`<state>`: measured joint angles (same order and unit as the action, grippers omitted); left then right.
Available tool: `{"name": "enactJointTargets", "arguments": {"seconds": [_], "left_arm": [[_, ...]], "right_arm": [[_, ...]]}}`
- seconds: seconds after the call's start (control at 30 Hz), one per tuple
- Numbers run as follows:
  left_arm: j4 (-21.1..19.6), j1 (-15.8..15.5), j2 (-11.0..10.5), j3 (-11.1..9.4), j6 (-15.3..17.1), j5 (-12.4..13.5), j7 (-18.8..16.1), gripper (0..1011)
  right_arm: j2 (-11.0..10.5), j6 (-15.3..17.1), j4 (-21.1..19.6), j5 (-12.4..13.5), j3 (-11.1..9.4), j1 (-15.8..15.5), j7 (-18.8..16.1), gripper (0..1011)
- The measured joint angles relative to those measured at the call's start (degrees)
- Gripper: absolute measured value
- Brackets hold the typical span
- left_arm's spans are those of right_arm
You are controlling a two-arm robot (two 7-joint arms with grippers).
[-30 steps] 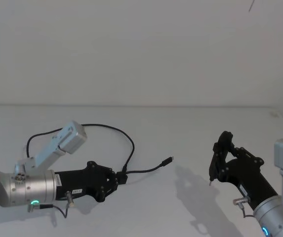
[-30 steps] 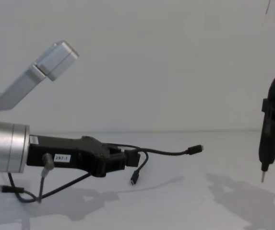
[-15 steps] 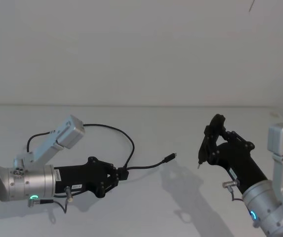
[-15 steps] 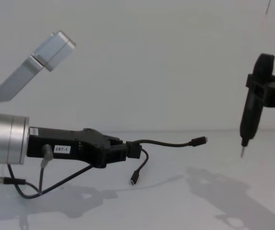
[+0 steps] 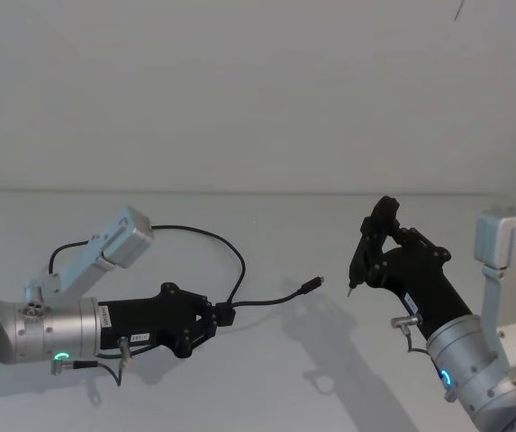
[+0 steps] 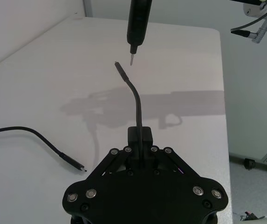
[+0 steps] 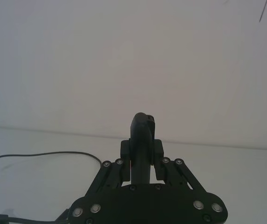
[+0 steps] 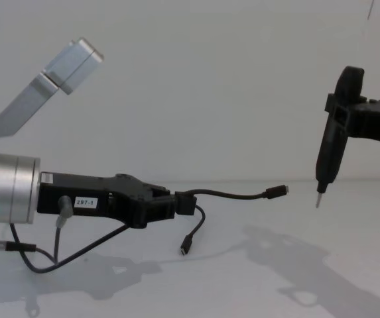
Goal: Pick up the data cable with the one hand.
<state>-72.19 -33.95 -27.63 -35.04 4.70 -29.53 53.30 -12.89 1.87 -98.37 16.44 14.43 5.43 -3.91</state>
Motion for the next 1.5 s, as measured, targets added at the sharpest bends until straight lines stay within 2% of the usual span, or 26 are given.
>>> {"name": "enactJointTargets", "arguments": {"seconds": [0.77,1.5], "left_arm": [[0.2,-0.2,0.0,0.0,-0.1,-0.1,0.3,39],[0.1,-0.2,0.0,0.0,-0.1,-0.1,0.3,39]], "right_arm": [[3.5,1.7,1.0,0.8,-0.3,2.3,-0.4,279],[5.6,3.0,0.4,1.3,-0.3,2.0,-1.6,279]]}}
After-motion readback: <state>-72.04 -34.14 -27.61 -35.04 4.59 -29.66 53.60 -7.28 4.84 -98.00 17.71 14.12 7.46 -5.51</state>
